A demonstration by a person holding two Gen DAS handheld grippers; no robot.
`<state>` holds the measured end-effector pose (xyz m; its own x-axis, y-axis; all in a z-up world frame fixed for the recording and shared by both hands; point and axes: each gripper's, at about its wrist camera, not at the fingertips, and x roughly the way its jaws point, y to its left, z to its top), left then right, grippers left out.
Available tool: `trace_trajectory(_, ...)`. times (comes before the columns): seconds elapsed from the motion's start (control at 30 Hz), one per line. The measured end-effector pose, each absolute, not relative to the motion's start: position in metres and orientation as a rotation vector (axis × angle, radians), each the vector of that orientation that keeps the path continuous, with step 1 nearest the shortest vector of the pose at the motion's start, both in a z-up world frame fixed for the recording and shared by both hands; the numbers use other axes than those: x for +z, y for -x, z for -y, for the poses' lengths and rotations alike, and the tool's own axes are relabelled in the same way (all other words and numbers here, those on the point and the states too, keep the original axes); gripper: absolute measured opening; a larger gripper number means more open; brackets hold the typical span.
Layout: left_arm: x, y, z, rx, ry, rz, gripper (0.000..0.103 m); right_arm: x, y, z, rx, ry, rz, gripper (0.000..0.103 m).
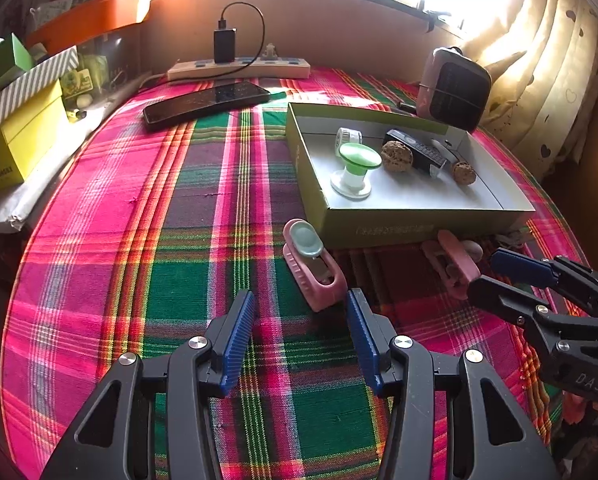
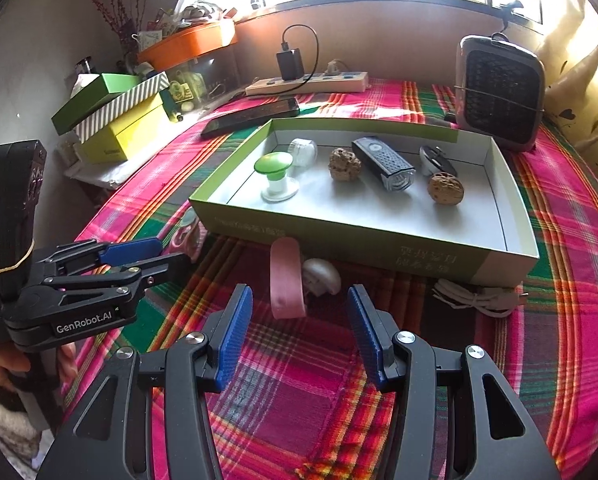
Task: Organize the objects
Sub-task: 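Close the right tool on a pink plastic clip on the table, then lift the pink clip with the right tool, rolling the tool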
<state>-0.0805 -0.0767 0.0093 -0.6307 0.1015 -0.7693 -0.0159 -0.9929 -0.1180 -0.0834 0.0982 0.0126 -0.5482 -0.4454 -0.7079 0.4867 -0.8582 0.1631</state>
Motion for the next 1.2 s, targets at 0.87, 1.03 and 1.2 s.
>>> trace_trajectory(0.87, 0.009, 0.079, 0.077, 2.773, 1.312, 0.152, 0.046, 0.012, 0.082, -0.098, -2.281, -1.117, 0.043, 0.018)
trace_trajectory(1.03, 0.01, 0.079, 0.077, 2.774, 1.312, 0.154, 0.046, 0.004, 0.094, -0.13, -2.174, -1.176, 0.394, 0.018)
trace_trajectory(1.2, 0.009, 0.079, 0.077, 2.775, 1.313, 0.154, 0.046, 0.001, 0.099, -0.154, -2.059, -1.149, 0.652, 0.018)
